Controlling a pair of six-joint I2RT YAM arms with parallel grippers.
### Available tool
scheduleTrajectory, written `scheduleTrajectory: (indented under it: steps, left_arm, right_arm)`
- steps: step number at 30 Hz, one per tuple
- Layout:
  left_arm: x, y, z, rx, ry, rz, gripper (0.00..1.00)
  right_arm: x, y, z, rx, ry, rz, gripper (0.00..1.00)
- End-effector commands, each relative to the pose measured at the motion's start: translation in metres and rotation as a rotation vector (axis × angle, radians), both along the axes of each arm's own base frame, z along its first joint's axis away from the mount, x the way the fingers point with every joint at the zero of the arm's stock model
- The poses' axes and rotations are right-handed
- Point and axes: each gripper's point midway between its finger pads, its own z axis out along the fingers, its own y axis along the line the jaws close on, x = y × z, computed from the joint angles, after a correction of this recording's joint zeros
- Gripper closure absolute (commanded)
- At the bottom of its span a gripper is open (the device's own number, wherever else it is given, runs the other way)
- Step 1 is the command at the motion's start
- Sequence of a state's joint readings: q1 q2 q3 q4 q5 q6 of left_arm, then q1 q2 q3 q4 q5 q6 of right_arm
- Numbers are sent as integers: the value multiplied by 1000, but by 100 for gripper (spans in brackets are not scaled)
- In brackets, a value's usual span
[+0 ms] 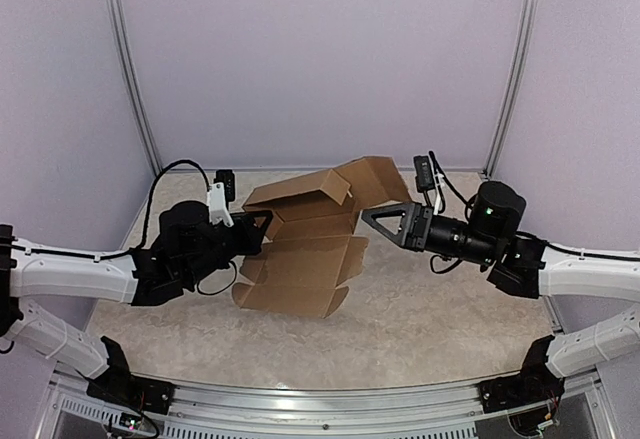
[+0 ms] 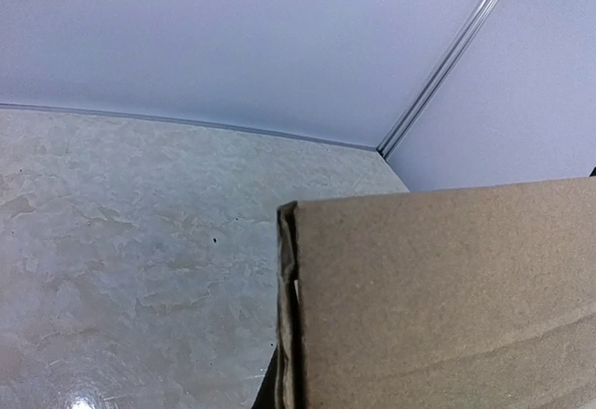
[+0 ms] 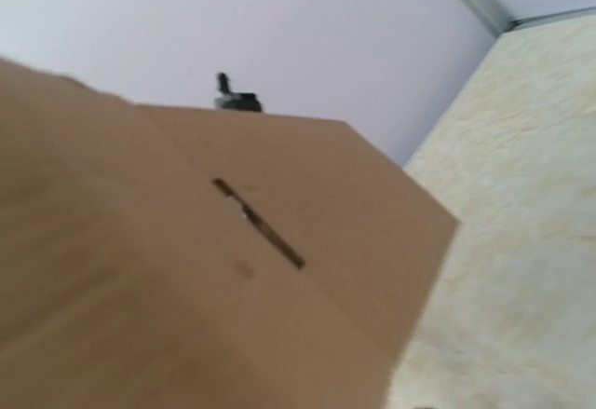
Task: Fold the paper box
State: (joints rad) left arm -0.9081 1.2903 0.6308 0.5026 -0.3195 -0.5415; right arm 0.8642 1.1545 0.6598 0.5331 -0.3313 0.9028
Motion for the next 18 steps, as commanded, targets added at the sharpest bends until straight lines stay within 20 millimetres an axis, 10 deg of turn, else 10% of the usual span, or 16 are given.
scheduleTrajectory:
  steps: [1,18]
  left_arm:
    - [1,12,2,37,-16,16,100]
    - [-4,26,-12,213,-32,-22,100]
  right_arm:
    - [-7,-22,-32,-201,-62,-56,48]
    - [-37,-64,0,-494,-393,-12,43]
